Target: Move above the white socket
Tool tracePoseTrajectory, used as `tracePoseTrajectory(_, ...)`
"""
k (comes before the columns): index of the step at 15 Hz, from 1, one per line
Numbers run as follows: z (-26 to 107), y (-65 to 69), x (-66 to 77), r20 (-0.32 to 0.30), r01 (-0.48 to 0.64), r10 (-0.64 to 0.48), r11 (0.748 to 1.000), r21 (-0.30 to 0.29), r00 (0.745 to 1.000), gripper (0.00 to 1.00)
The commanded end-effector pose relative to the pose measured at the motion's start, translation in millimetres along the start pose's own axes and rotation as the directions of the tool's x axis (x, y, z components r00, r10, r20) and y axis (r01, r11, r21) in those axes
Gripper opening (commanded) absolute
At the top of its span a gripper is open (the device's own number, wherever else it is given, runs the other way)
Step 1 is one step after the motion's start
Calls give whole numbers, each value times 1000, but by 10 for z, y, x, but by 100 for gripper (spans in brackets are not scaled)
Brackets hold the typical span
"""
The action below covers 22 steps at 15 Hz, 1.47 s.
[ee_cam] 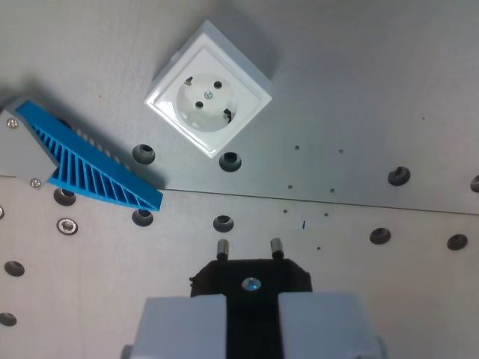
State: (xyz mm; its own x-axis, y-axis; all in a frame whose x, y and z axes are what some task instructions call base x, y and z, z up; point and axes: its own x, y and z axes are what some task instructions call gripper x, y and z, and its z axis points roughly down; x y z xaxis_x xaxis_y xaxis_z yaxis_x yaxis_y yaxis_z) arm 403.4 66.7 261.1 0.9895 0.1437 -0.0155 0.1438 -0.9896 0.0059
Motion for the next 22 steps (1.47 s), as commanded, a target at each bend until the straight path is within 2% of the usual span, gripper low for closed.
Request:
tracePoseTrajectory(1, 98, -14, 10, -47, 104, -104, 995, -6, 993, 0)
tracePoseTrajectory(10, 366, -49, -4, -84, 258, -259, 966, -30, 962, 0)
tracePoseTrajectory(16, 581, -79, -12, -79, 371, -373, 928, -47, 924, 0)
tracePoseTrajectory(22, 798, -113, 1, -73, 479, -483, 876, -62, 873, 0)
